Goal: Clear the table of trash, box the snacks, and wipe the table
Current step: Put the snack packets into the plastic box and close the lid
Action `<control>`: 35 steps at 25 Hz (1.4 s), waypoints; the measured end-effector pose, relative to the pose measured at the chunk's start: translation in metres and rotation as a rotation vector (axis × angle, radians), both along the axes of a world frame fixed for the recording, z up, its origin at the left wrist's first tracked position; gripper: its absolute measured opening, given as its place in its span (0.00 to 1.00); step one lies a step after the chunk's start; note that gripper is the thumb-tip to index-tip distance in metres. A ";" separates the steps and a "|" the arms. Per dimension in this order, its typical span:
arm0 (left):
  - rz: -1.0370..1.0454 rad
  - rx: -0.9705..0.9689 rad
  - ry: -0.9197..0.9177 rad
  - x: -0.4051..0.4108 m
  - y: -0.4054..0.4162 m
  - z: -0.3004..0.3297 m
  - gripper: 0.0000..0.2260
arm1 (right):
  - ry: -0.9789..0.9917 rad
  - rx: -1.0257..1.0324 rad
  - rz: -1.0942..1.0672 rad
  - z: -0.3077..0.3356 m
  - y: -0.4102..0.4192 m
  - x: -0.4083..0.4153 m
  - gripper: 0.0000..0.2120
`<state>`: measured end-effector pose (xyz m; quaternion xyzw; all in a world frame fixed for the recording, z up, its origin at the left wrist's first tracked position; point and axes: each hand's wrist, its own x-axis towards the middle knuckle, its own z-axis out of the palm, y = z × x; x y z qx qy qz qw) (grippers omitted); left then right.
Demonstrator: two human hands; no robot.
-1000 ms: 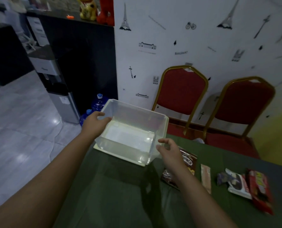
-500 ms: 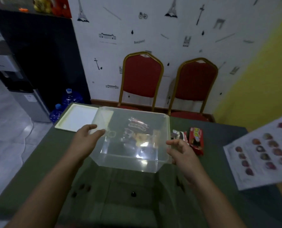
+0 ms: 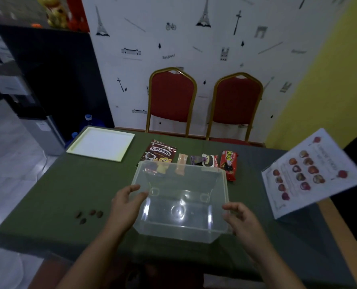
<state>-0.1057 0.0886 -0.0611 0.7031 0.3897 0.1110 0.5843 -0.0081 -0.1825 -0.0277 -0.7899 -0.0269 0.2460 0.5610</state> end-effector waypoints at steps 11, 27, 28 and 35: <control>0.052 -0.091 -0.049 -0.011 -0.002 -0.010 0.20 | 0.042 -0.007 -0.080 -0.014 0.001 -0.013 0.05; 0.051 -0.130 -0.055 -0.015 0.032 -0.021 0.23 | 0.096 0.001 -0.061 -0.038 0.026 -0.009 0.05; 0.046 -0.136 -0.053 -0.015 0.034 -0.021 0.23 | 0.095 -0.006 -0.067 -0.041 0.028 -0.010 0.05; 0.028 -0.074 -0.032 -0.016 0.039 -0.027 0.12 | 0.069 -0.021 -0.066 -0.044 0.037 -0.008 0.08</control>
